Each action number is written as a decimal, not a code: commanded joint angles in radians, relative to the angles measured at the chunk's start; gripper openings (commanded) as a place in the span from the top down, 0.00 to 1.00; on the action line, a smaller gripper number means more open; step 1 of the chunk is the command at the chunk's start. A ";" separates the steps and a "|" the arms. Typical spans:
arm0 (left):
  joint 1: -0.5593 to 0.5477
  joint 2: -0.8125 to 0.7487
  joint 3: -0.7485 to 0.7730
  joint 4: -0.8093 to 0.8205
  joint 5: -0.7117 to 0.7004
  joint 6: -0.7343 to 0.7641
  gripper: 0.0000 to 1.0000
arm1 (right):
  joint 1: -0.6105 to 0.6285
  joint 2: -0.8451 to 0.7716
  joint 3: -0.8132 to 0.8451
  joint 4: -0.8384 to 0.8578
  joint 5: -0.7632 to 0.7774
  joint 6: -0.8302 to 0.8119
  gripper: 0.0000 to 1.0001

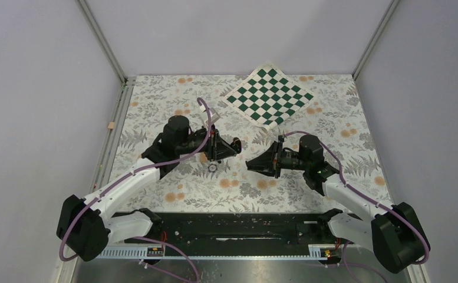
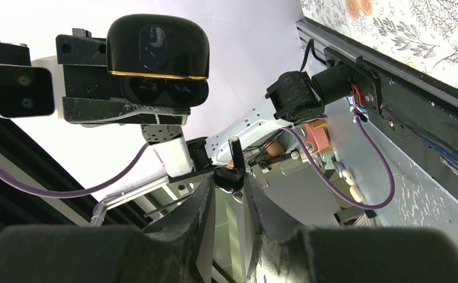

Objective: Insert the wireless bluetooth earbuds into the charging case
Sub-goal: Insert the left earbud into the left side groove of the charging case.

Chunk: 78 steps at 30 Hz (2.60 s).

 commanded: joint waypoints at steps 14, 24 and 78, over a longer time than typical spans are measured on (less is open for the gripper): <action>-0.020 -0.133 -0.160 0.339 -0.032 0.243 1.00 | 0.020 0.041 0.104 0.032 -0.031 -0.030 1.00; -0.024 -0.140 -0.168 0.333 -0.038 0.250 1.00 | 0.044 0.102 0.140 0.104 -0.025 -0.004 1.00; -0.043 -0.171 -0.165 0.258 0.038 0.258 1.00 | 0.056 0.247 0.138 0.308 -0.004 0.063 1.00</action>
